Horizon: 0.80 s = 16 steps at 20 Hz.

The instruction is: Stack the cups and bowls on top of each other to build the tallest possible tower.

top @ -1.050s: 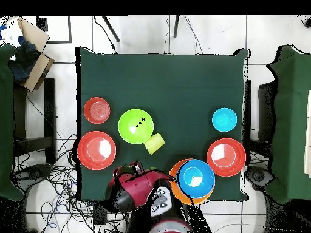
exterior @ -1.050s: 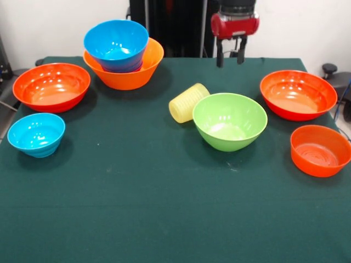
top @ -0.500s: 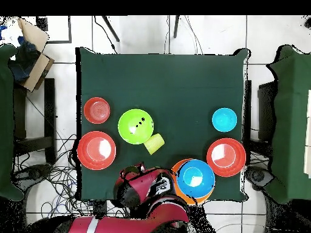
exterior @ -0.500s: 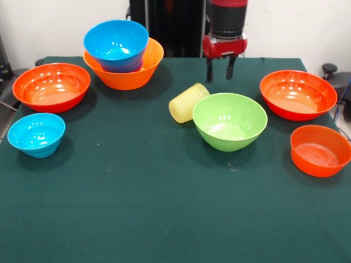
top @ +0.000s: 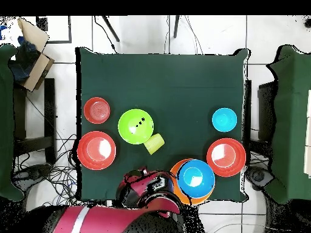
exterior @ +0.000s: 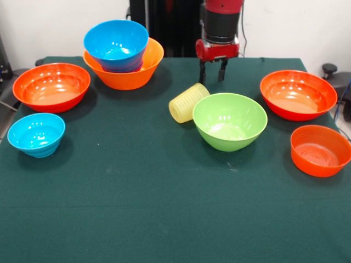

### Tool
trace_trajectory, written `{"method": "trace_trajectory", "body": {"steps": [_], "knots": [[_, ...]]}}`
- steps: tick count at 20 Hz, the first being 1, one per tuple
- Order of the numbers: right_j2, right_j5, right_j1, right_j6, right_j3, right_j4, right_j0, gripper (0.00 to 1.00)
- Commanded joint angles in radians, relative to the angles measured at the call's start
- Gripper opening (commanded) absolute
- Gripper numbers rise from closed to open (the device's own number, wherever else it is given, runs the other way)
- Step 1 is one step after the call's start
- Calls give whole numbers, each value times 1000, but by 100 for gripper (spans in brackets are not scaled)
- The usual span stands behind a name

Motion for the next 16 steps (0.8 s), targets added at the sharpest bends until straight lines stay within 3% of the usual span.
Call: {"method": "trace_trajectory", "body": {"steps": [1, 4, 9, 13, 16], "knots": [[44, 19, 48, 97, -102, 14, 20, 100], [40, -39, 138, 101, -159, 17, 32, 100], [40, -80, 192, 108, -205, 27, 38, 100], [46, -63, 161, 112, -180, 27, 30, 100], [65, -6, 79, 103, -129, 13, 5, 100]]}}
